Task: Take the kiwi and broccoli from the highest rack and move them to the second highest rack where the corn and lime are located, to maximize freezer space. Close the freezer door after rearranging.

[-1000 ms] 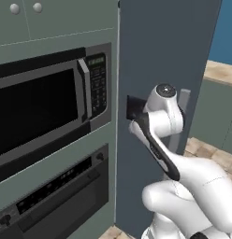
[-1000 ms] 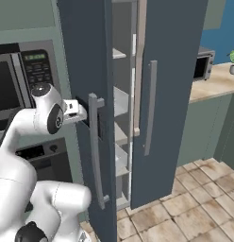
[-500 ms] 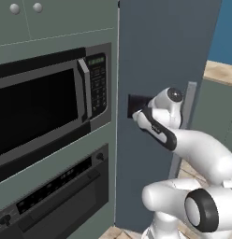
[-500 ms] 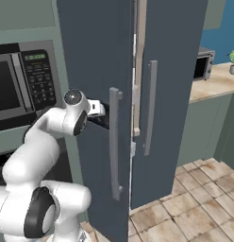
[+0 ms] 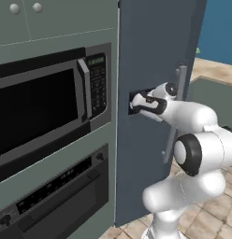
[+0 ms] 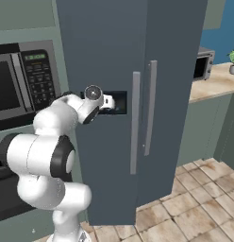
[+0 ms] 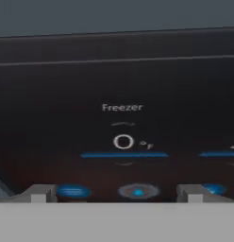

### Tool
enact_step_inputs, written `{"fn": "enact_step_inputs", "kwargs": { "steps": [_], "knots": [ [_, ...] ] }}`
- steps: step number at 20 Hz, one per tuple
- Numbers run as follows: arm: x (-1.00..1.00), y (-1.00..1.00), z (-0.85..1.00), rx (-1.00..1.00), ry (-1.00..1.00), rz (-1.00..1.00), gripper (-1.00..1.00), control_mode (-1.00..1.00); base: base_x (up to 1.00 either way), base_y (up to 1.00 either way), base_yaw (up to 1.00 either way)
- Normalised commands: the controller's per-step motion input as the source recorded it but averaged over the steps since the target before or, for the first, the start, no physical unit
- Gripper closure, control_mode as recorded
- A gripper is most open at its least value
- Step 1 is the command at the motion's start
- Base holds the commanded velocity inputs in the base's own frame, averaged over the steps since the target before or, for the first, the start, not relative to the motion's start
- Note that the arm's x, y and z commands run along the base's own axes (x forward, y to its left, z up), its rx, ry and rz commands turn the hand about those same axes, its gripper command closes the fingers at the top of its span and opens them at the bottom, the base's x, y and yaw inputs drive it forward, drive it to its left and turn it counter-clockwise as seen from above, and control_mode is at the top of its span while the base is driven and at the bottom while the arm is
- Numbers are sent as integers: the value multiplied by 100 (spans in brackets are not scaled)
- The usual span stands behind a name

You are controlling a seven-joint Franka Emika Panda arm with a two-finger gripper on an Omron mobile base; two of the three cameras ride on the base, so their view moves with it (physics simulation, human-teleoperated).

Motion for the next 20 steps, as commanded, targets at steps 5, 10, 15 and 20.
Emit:
{"fn": "enact_step_inputs", "kwargs": {
  "steps": [5, 10, 15, 20],
  "knots": [
    [94, 0, -25, 13, 0, 14, -100, -100, 0, 0, 0],
    [49, 14, -28, 4, 0, 6, -100, -100, 0, 0, 0],
    [-54, 5, -10, 0, 0, 0, -100, -100, 0, 0, 0],
    [-89, 15, 3, 0, -8, -1, -100, -100, 0, 0, 0]
  ]
}}
